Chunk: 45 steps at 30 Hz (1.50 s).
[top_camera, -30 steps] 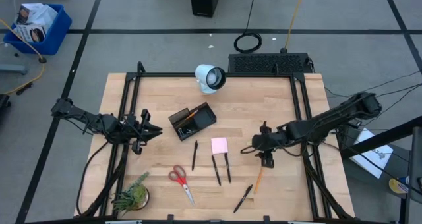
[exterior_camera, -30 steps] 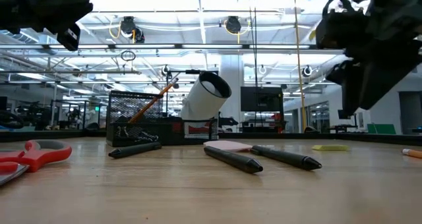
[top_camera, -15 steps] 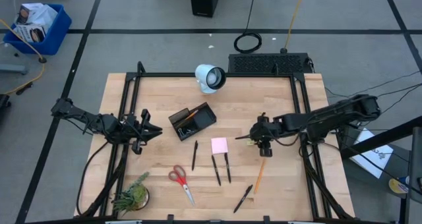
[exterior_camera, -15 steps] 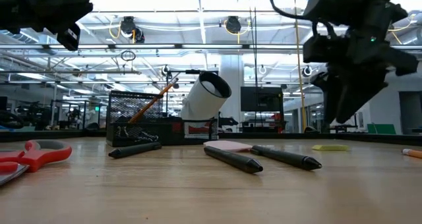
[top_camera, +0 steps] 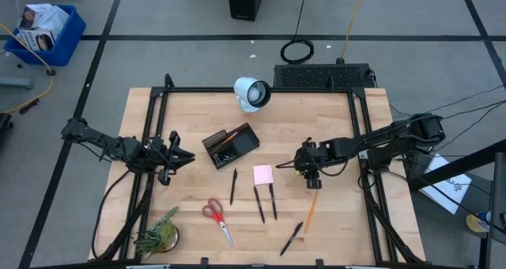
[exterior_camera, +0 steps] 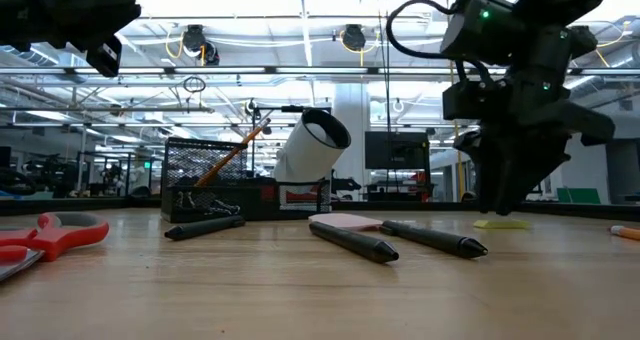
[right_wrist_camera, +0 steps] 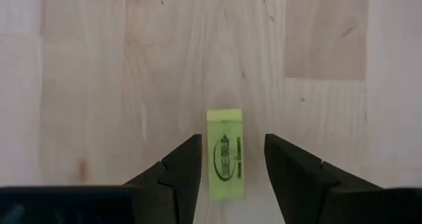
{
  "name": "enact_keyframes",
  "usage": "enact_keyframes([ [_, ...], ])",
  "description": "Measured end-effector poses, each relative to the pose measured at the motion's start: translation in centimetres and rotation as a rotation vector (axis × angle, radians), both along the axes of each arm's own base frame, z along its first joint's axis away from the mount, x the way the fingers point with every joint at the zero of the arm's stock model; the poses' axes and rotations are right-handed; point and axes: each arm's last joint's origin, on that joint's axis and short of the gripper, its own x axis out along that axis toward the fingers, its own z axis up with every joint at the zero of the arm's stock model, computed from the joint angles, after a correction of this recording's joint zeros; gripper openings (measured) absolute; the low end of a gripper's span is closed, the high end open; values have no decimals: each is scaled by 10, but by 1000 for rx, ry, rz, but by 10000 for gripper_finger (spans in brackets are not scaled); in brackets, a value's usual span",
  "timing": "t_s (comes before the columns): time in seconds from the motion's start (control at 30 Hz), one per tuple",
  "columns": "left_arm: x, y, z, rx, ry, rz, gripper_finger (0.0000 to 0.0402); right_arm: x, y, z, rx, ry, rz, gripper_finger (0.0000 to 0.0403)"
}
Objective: Pick and place office supplies into organizer
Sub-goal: Put the green eraser into the black desk organizer
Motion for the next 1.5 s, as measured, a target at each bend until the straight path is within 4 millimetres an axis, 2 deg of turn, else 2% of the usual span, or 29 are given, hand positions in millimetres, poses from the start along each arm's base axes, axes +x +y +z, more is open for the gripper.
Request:
enact_keyframes([
  [0.3,0,0,0,0,0,0,63,3,0,-11,-4,41,-8,155],
  [0.57,0,0,0,0,0,0,63,3,0,-11,-7,41,-20,154],
  [1.07,0,0,0,0,0,0,63,5,0,-10,-21,18,-42,62],
  [1.5,0,0,0,0,1,0,63,10,11,-8,12,-48,12,54],
])
